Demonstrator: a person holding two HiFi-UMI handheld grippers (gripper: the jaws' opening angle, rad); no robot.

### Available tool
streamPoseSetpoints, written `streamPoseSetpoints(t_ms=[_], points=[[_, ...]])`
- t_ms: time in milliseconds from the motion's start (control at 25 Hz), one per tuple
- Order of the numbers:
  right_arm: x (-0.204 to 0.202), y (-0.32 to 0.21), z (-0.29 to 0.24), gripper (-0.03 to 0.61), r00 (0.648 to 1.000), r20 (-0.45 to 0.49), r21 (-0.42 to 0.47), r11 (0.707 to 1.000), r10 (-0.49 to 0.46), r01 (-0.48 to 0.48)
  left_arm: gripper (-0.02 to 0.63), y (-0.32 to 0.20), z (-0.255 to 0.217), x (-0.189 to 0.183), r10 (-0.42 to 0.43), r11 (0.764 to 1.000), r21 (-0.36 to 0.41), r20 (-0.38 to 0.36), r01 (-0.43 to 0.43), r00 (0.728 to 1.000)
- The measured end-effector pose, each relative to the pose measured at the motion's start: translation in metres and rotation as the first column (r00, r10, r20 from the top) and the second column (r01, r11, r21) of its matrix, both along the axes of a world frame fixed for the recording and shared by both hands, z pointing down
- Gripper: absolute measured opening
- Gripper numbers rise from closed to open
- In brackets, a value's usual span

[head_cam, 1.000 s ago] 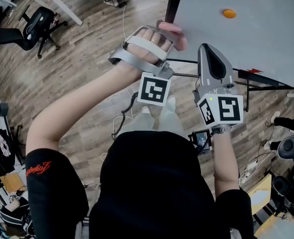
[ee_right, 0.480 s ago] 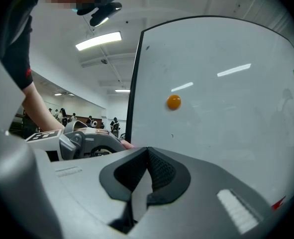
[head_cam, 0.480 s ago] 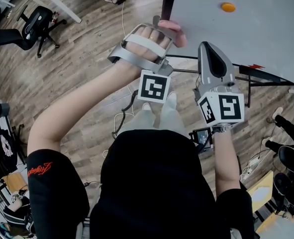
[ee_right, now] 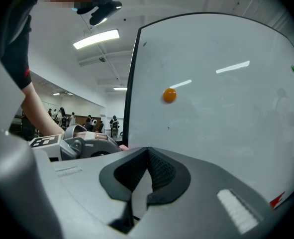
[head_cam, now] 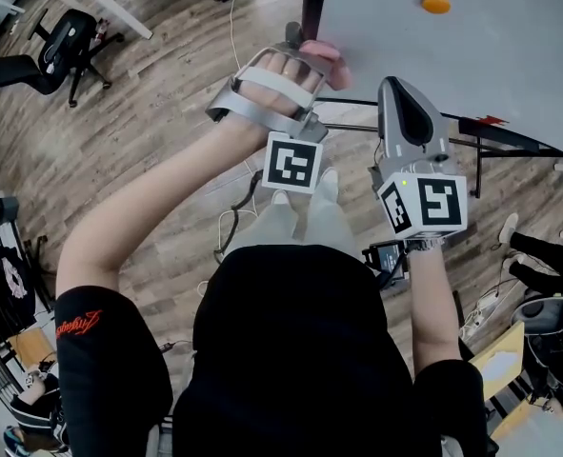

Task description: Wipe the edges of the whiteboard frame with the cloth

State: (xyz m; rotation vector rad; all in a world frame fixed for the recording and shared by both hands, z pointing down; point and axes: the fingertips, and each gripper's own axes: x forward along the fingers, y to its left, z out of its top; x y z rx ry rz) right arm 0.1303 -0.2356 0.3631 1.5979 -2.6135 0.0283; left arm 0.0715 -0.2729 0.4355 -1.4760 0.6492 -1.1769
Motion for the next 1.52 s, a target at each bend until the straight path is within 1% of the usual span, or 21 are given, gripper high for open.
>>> streamPoseSetpoints(t_ms=[240,1120,1520], points=[[0.009,0.000,0.011,0.002,1.000,0.003,-0.015,1.000,0.009,-0.009,0.040,0.000,0.015,0.003,-0.004,1.000,-0.019,-0.004,0.004,1.000],[0.003,-0.011,0.041,0.002,1.000,-0.007,-0.083,0.997,0.003,-0.004,0.040,-0.002,0.051,0.000,-0.001,0.996,-0.084,-0.024,-0.001,1.000],[0.004,-0.016,0.060,0.002,1.000,-0.006,-0.115,0.993,0.007,-0.008,0.040,-0.005,0.078,0.002,-0.005,0.993,-0.121,-0.025,0.002,1.000]])
